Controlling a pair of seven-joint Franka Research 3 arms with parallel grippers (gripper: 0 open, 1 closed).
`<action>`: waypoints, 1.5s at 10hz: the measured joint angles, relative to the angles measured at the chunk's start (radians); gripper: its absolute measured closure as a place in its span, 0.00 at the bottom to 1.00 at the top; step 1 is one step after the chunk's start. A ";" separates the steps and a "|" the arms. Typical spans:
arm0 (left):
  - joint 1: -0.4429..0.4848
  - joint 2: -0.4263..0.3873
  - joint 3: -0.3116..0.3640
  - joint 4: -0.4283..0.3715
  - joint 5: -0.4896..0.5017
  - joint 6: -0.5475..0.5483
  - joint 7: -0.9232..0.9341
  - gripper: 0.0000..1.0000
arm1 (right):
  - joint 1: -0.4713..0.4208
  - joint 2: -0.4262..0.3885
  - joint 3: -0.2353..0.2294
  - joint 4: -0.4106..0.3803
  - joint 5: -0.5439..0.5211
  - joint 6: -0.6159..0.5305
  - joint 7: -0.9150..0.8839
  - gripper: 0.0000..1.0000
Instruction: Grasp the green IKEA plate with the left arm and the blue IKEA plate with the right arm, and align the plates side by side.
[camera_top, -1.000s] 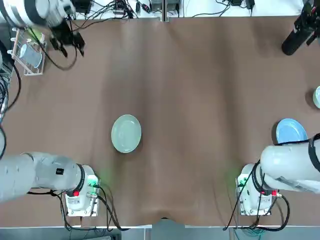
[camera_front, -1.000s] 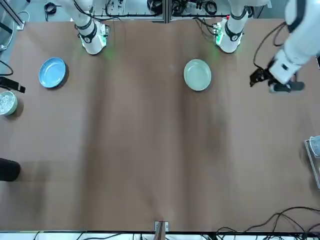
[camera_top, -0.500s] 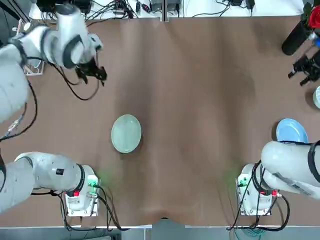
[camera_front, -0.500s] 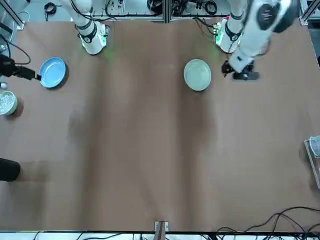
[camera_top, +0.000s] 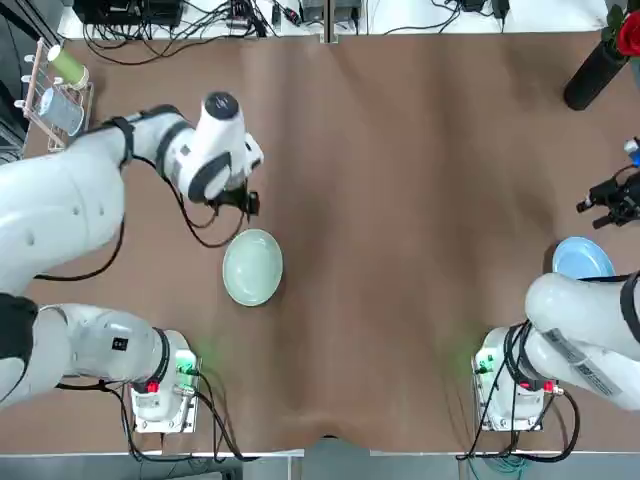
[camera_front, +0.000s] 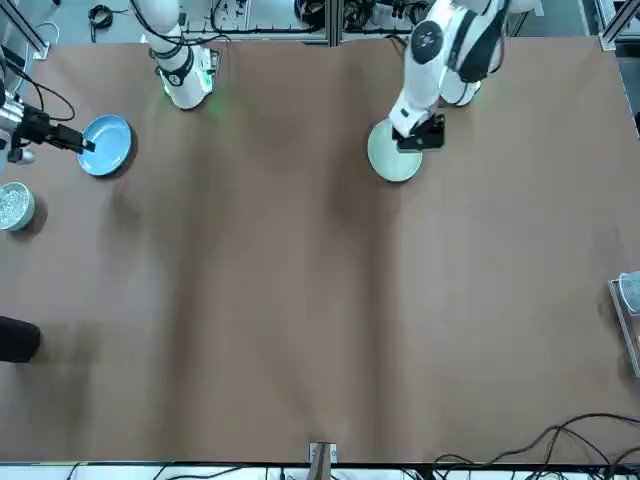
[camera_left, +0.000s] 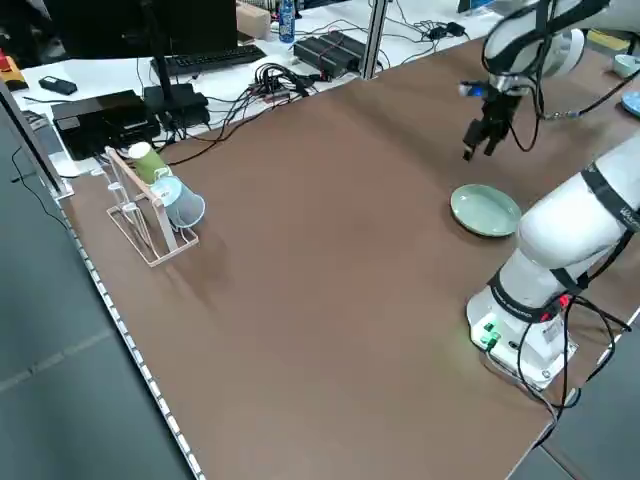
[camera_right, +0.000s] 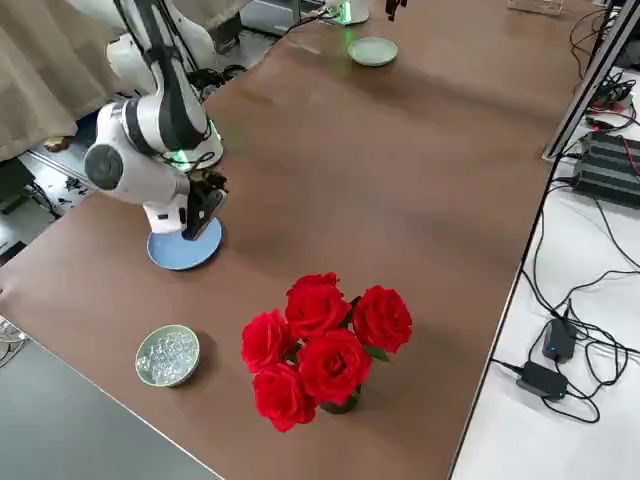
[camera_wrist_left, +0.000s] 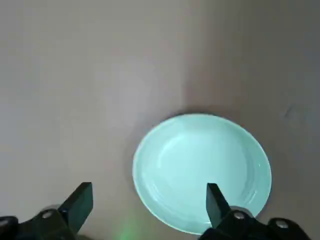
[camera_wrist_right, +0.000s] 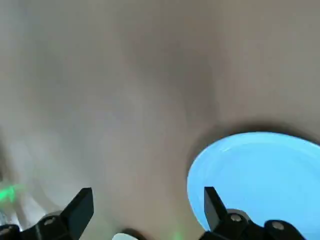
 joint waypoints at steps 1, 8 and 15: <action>0.000 0.062 -0.025 -0.011 -0.002 0.030 -0.049 0.01 | -0.026 0.067 0.000 -0.001 0.020 0.042 -0.063 0.02; -0.011 0.480 -0.053 0.042 0.017 0.233 -0.139 0.00 | -0.091 0.254 0.003 0.005 0.099 0.123 -0.233 0.02; -0.010 0.616 -0.047 0.184 0.037 0.234 -0.148 0.00 | -0.030 0.297 0.057 0.006 0.272 0.094 -0.237 0.02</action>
